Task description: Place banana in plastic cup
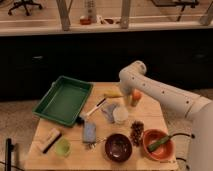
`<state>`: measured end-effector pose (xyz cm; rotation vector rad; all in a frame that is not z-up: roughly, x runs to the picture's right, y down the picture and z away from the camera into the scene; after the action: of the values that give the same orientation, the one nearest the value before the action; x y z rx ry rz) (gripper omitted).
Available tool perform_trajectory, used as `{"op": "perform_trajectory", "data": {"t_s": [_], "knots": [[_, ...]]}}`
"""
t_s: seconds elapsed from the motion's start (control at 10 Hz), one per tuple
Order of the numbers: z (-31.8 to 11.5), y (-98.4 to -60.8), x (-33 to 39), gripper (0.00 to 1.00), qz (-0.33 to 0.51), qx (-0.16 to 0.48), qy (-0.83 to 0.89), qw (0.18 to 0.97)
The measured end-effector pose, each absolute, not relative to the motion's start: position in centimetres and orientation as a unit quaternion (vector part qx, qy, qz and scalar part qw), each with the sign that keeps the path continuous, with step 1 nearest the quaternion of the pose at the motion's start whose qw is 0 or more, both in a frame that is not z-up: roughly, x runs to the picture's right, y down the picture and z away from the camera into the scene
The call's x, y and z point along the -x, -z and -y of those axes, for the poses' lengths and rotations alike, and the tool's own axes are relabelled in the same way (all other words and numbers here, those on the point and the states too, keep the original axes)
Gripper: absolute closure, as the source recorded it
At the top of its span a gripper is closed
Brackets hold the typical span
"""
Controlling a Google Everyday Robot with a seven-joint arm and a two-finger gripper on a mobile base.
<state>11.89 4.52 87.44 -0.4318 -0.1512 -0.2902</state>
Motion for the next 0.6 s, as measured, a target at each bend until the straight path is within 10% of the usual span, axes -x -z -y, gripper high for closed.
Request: {"op": "perform_trajectory", "data": {"t_s": [0.6], "knots": [[-4.5,-91.2,-9.0,0.2,0.093,0.22,0.12,0.964]]}}
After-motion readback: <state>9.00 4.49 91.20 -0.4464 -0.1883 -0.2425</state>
